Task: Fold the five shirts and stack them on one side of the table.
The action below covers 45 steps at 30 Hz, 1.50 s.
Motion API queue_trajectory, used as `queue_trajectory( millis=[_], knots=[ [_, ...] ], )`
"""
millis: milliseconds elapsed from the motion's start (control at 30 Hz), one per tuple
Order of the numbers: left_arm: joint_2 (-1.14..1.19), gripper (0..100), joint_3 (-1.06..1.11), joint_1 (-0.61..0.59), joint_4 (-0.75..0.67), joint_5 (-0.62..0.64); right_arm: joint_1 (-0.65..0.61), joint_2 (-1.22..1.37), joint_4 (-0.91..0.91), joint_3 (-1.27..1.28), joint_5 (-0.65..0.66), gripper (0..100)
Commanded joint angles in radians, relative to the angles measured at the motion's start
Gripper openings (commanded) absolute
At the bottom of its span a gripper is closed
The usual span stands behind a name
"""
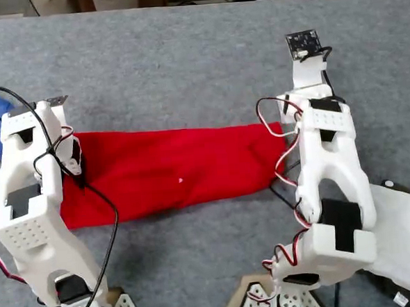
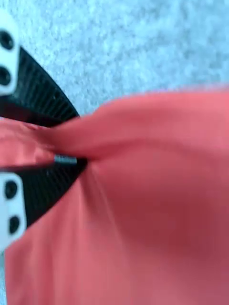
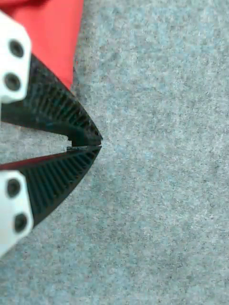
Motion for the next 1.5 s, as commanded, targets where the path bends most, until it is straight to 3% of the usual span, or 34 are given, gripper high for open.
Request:
queue_trajectory(
  millis=[0,133,433,733,933,1200,1467],
  knots=[
    [0.018,2,-0.015,0.011,-0.011,0.003,0.015,-0.019,-0.020,-0.004,-0.008,0.5],
    [0.002,2,-0.057,0.057,0.061,0.035,0.030,-0.022,-0.021,-0.005,-0.008,0.5],
    [-0.108,2,-0.374,0.209,0.373,0.140,0.145,-0.015,-0.115,-0.004,-0.006,0.5],
    [-0.188,2,-0.446,0.506,0.373,0.390,0.259,0.013,-0.199,-0.010,-0.006,0.5],
    [-0.196,2,-0.479,0.718,0.373,0.404,0.282,0.056,-0.209,-0.051,-0.006,0.5],
    [-0.173,2,-0.732,0.879,0.373,0.462,0.282,0.058,-0.209,-0.053,-0.006,0.5],
    [0.012,2,-0.930,1.040,0.373,0.511,0.286,0.059,-0.209,-0.053,-0.006,0.5]
  ],
)
